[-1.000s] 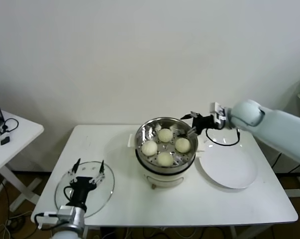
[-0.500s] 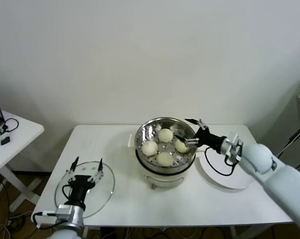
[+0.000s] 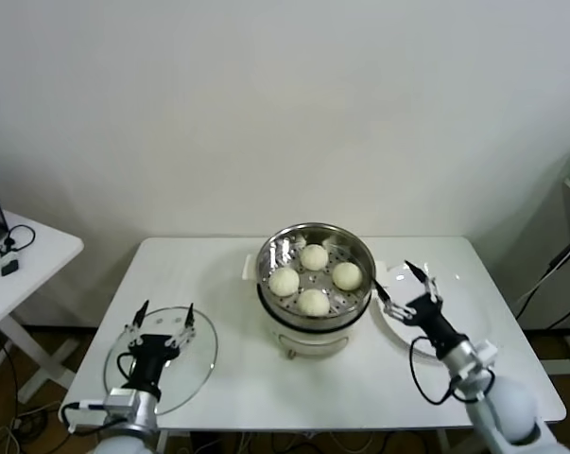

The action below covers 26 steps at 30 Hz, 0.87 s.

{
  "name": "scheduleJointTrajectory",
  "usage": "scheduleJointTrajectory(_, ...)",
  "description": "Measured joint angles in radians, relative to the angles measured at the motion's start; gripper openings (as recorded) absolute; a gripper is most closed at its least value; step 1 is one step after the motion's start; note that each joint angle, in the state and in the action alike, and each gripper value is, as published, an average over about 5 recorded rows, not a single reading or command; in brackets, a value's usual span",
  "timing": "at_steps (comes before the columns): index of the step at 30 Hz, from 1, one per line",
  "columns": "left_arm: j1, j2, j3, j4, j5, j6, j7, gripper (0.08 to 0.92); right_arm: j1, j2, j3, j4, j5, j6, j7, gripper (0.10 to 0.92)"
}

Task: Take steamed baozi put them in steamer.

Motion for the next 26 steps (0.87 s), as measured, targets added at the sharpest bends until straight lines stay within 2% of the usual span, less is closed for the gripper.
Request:
scheduleJointTrajectory(11, -0.004, -0.007, -0.023, 0.011, -0.010, -0.001, 0.002, 0.823, -0.211, 0.195, 0.102, 0.026, -0.048, 0.116, 0.022, 0.823)
scheduleJointTrajectory(26, -0.004, -0.017, -0.032, 0.017, -0.023, -0.012, 0.002, 0.823, -0.276, 0.282, 0.139, 0.037, -0.064, 0.152, 0.035, 0.823)
